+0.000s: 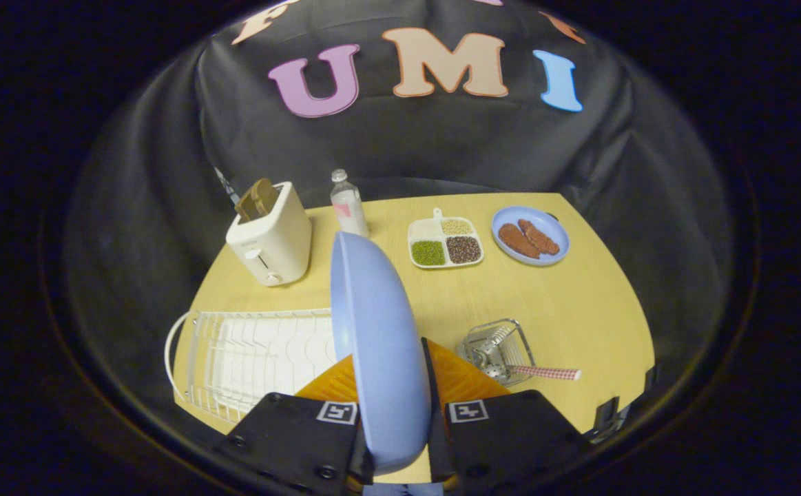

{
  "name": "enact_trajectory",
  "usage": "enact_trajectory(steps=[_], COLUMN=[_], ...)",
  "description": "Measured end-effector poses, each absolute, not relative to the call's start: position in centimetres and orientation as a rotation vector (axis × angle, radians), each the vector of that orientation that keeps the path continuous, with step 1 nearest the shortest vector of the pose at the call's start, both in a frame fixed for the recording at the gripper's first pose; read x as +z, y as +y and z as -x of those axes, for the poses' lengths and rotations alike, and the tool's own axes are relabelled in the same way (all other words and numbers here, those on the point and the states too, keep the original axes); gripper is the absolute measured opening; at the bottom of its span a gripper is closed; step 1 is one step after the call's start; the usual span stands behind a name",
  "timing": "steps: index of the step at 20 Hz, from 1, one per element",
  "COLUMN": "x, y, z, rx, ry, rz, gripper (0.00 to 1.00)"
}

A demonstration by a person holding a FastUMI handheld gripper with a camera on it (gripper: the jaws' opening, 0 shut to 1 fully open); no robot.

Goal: Take the plate from the dish rack, then take the spoon from the basket and place it into the plate.

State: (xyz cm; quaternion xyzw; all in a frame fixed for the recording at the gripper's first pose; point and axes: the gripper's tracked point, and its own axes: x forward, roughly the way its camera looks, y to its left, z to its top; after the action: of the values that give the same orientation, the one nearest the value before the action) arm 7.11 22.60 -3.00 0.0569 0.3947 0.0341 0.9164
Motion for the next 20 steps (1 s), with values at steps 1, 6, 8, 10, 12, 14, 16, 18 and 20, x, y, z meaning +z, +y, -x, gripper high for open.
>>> enact_trajectory(steps=[1, 6, 8, 10, 12, 14, 16, 18, 20], x=[-2.6, -0.6, -0.9, -1.7, -3.2, -5.0, -6.5, -8.6, -11.0], y=[22.2, 20.0, 18.6, 17.4, 15.1, 12.7, 10.7, 8.8, 7.1], z=[-6.7, -2.3, 0.5, 3.3, 5.0, 6.2, 7.3, 7.9, 8.1], rx=[0.1, 0.277, 0.326, 0.377, 0.38, 0.361, 0.336, 0.295, 0.232], ry=[0.797, 0.7, 0.692, 0.686, 0.658, 0.625, 0.588, 0.537, 0.496], rz=[-0.186, -0.505, -0.609, -0.698, -0.743, -0.774, -0.819, -0.849, -0.888], gripper=[0.34, 0.34, 0.34, 0.33, 0.33, 0.33, 0.33, 0.33, 0.33])
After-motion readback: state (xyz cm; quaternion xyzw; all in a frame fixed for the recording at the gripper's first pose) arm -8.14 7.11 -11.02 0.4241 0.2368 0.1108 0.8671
